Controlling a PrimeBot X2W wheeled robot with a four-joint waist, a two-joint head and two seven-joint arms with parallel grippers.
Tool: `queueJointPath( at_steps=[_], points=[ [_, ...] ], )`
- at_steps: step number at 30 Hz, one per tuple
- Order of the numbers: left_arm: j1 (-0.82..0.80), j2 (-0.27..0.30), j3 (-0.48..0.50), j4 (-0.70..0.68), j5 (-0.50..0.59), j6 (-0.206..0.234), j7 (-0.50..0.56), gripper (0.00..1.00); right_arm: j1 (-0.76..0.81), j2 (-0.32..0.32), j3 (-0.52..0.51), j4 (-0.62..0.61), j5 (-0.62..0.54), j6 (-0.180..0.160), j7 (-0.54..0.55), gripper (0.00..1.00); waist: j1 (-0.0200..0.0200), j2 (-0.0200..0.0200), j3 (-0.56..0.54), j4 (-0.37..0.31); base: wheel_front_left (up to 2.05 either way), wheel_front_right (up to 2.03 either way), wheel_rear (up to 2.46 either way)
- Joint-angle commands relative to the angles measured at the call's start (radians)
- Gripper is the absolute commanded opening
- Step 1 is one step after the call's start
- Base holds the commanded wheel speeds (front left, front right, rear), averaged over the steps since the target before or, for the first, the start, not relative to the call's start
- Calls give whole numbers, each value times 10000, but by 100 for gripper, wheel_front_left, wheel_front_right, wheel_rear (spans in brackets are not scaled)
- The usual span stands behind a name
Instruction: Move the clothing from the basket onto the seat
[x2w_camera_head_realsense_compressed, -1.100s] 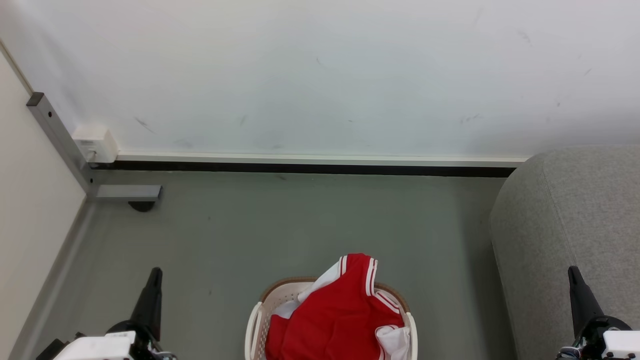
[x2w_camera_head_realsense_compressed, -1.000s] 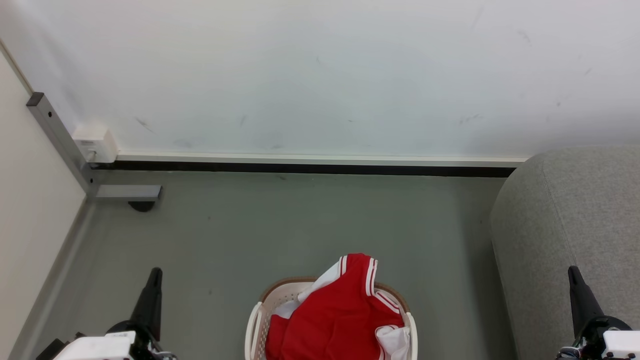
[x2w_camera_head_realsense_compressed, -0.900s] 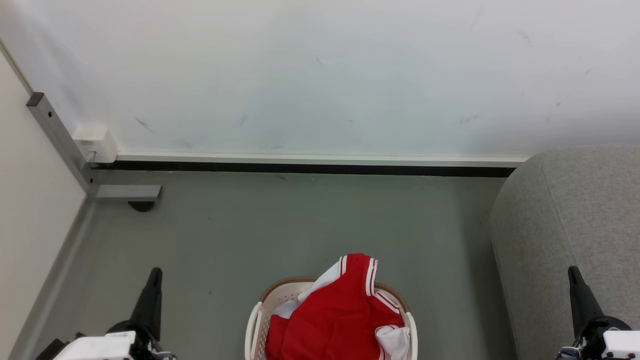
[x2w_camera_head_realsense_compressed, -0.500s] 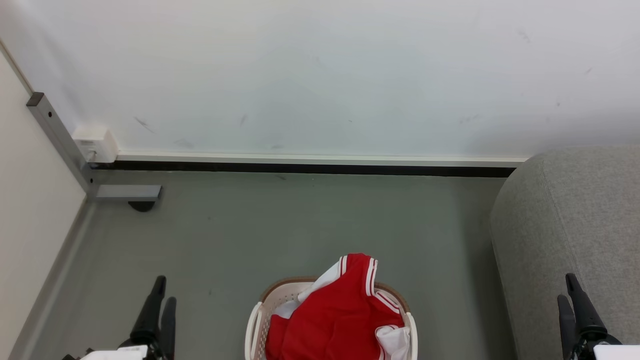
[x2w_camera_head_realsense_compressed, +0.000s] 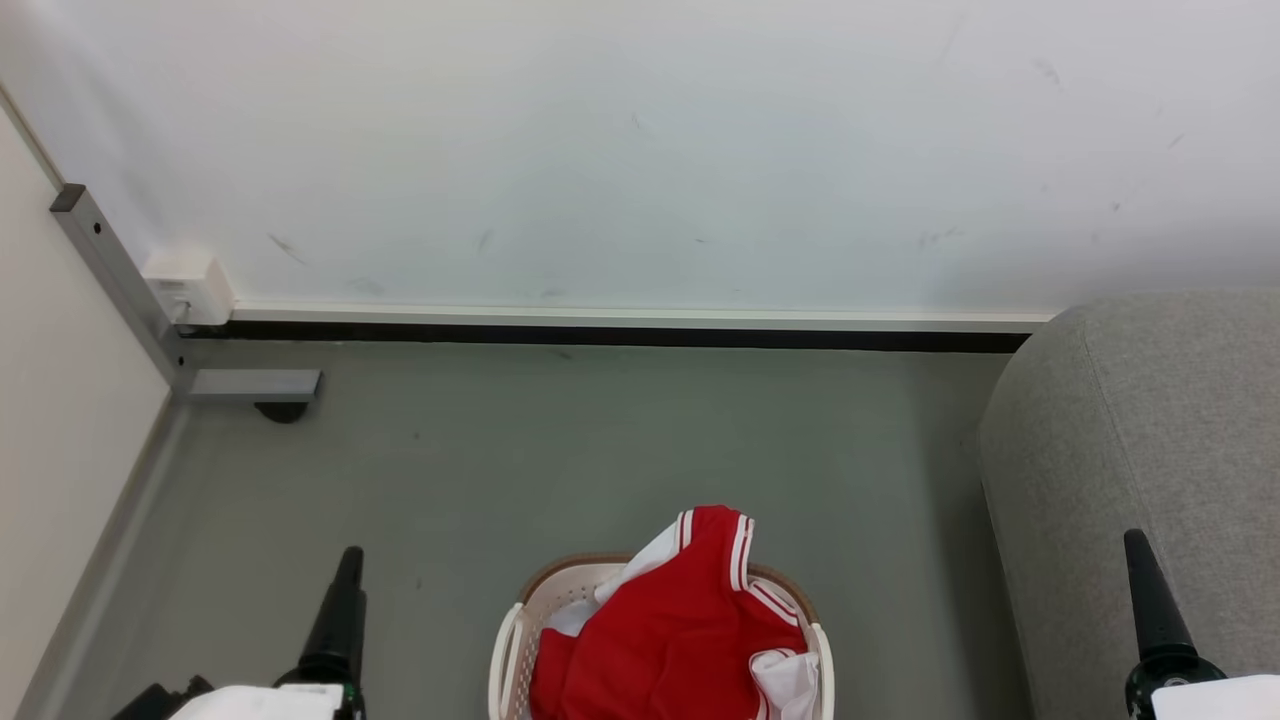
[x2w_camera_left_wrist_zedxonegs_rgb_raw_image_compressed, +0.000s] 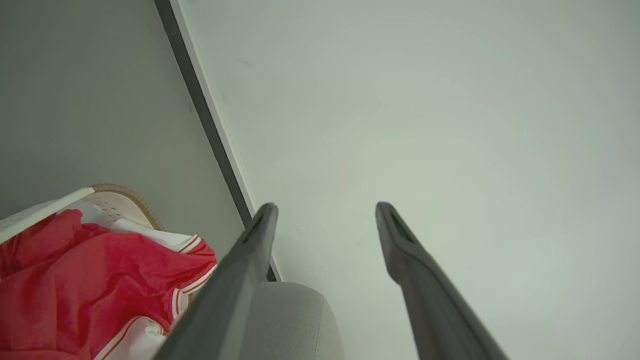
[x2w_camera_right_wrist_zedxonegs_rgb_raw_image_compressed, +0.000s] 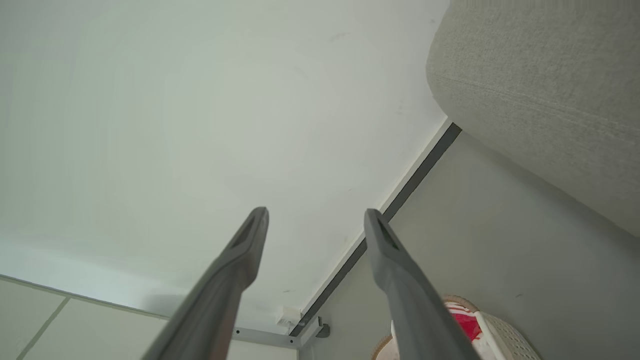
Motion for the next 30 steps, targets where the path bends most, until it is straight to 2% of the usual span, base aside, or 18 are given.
queueJointPath(
  at_steps=[1,12,19,30],
  points=[
    [-158,61,-44,-199,365,48,-106,100,-31,-145,47,-262,-382,-4,-82,100,0,0,2,-6,0,0,0],
    [-118,72,-593,-517,3112,633,-539,100,88,-435,362,-681,-3053,-5,-521,100,0,0,26,-38,0,0,0],
    [-121,79,-978,-476,4736,877,-800,100,243,-514,496,-826,-4214,-7,-776,100,0,0,35,-39,0,0,0],
    [-66,89,-1275,-583,6478,1183,-1157,100,344,-782,989,-705,-5630,-8,-1133,100,0,0,35,-39,0,0,0]
  ],
)
